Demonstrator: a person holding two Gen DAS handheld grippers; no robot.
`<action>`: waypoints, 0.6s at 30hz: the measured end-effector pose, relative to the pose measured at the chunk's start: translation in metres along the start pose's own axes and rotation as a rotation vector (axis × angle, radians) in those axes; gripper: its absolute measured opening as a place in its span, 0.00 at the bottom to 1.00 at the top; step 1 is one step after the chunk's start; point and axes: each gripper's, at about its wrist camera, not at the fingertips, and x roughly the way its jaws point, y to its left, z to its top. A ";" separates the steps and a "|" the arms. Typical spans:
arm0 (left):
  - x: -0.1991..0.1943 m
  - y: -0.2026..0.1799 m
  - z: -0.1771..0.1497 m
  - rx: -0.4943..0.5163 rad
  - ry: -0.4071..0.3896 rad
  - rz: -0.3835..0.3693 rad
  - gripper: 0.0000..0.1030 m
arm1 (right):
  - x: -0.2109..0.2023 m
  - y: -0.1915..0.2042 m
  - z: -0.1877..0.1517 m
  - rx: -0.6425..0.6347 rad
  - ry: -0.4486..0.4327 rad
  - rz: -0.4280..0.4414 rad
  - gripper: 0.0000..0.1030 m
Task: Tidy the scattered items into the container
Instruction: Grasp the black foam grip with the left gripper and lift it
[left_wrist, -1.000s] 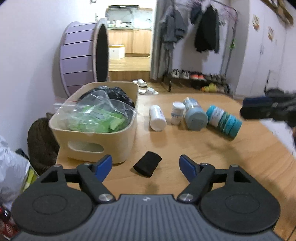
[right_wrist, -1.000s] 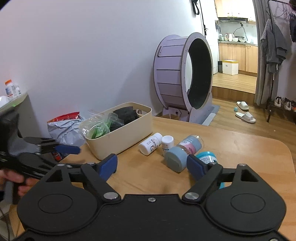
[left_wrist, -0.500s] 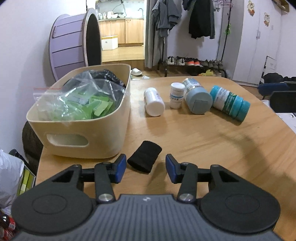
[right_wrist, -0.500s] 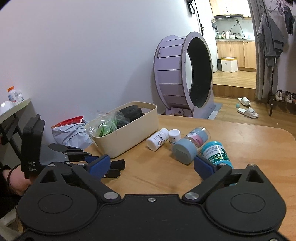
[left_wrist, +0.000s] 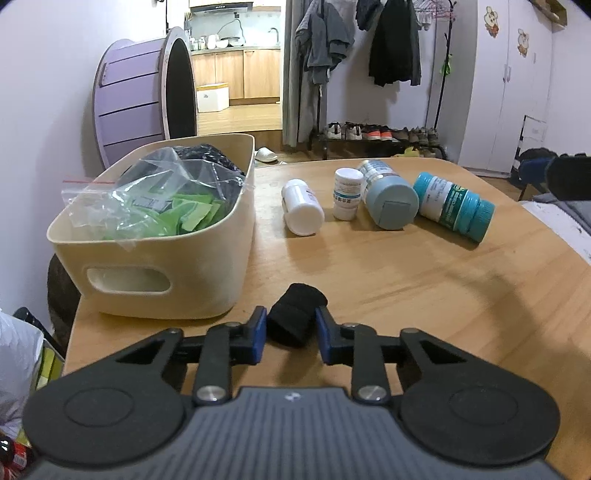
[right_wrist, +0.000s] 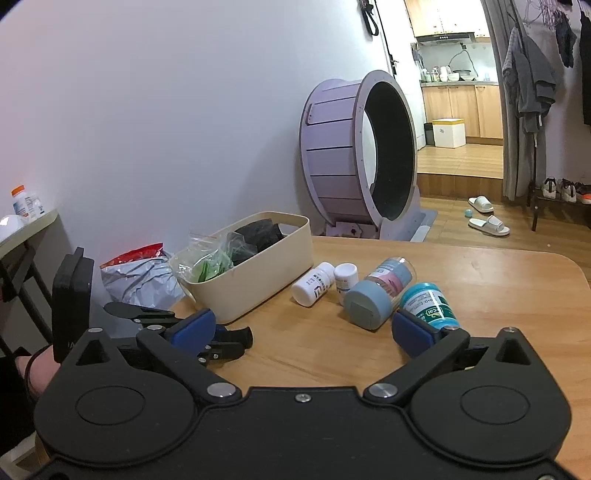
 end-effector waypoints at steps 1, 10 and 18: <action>-0.003 0.001 0.000 -0.009 -0.009 -0.001 0.20 | -0.001 0.001 0.000 -0.003 -0.002 0.001 1.00; -0.052 -0.005 0.007 -0.030 -0.123 0.009 0.19 | -0.006 0.004 0.003 -0.002 -0.020 0.010 1.00; -0.090 0.016 0.045 -0.061 -0.239 0.078 0.19 | -0.006 0.007 0.005 0.001 -0.031 0.028 1.00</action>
